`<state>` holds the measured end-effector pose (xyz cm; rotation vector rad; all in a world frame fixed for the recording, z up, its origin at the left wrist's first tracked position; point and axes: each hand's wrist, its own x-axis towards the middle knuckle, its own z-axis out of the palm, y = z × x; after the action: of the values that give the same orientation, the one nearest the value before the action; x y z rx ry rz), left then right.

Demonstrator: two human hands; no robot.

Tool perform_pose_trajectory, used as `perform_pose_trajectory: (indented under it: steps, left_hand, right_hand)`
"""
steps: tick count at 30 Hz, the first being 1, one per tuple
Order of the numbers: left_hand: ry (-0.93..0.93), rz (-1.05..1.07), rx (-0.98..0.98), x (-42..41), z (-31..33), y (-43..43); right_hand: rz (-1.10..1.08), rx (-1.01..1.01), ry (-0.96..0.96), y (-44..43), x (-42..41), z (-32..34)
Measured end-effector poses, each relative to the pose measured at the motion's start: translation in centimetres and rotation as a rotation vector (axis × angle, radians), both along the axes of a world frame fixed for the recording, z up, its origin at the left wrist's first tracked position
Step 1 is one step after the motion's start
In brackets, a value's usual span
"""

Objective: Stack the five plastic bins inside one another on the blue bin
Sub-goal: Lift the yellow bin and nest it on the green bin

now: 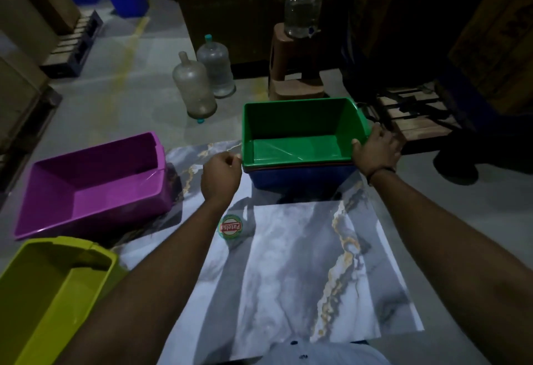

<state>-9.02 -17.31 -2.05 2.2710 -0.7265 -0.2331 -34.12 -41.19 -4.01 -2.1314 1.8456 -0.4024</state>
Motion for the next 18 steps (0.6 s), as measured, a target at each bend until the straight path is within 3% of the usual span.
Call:
perform_pose_trajectory:
  steps: [3,7,18]
  left_hand:
    - [-0.04,0.024,-0.071,-1.3,-0.4,3.8]
    - [-0.049,0.057,-0.084,-1.3,0.0,8.5]
    - [-0.123,0.226,-0.158,4.6,1.7,21.1]
  right_hand:
    - [0.051,-0.197,-0.061,4.7,1.2,-0.2]
    - [0.241,-0.312,-0.085,11.1,4.7,-0.6]
    - [0.665,-0.326,-0.191,25.3,16.2,-0.7]
